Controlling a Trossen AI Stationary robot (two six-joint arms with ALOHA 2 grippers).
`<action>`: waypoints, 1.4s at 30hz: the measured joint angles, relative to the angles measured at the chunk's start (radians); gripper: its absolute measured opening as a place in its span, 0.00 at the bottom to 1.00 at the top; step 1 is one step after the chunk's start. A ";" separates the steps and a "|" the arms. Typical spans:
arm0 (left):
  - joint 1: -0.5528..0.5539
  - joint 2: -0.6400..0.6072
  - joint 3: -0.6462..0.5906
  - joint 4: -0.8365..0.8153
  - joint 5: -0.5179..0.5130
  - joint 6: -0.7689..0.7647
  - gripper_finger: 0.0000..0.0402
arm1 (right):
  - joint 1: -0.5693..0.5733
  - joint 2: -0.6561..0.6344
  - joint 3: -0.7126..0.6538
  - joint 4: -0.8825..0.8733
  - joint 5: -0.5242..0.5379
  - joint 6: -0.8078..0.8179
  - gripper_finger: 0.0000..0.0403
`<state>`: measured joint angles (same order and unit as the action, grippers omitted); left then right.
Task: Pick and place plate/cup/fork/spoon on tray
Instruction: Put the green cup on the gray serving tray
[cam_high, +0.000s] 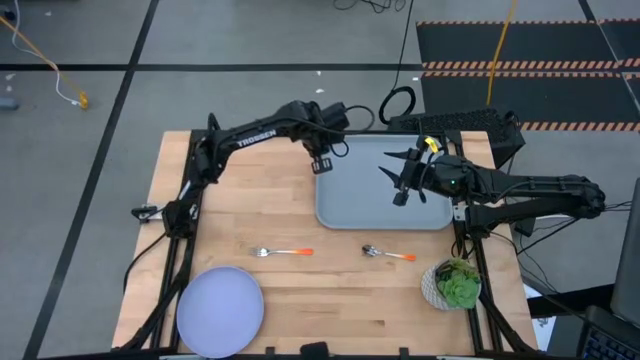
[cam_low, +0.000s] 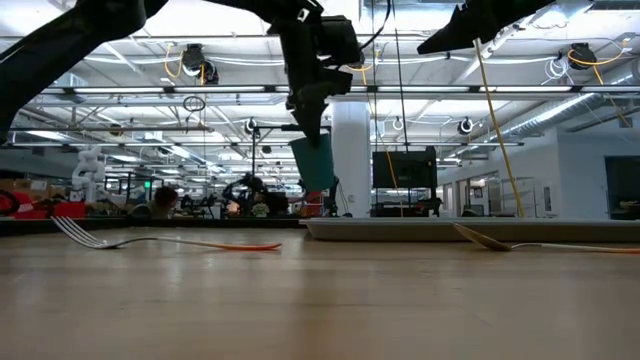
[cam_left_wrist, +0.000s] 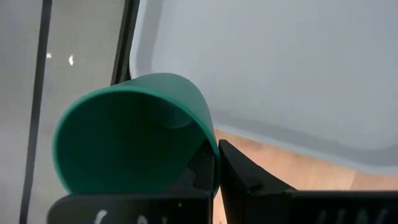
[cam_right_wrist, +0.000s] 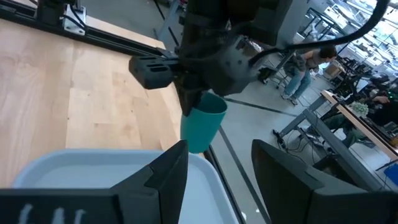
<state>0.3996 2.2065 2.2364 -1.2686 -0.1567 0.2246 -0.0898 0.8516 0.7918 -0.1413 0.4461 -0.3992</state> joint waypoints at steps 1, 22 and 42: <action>0.000 0.002 0.000 0.003 0.004 0.004 0.01 | 0.000 0.000 0.000 0.000 0.000 0.000 0.42; 0.008 0.072 0.021 0.141 0.004 0.311 0.01 | 0.022 0.001 0.000 -0.109 -0.003 0.239 0.42; 0.012 0.072 0.021 0.059 0.078 0.656 0.02 | 0.172 0.000 0.000 -0.282 -0.005 0.481 0.42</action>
<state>0.4112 2.2784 2.2570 -1.2098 -0.0788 0.8806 0.0817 0.8520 0.7918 -0.4231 0.4408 0.0820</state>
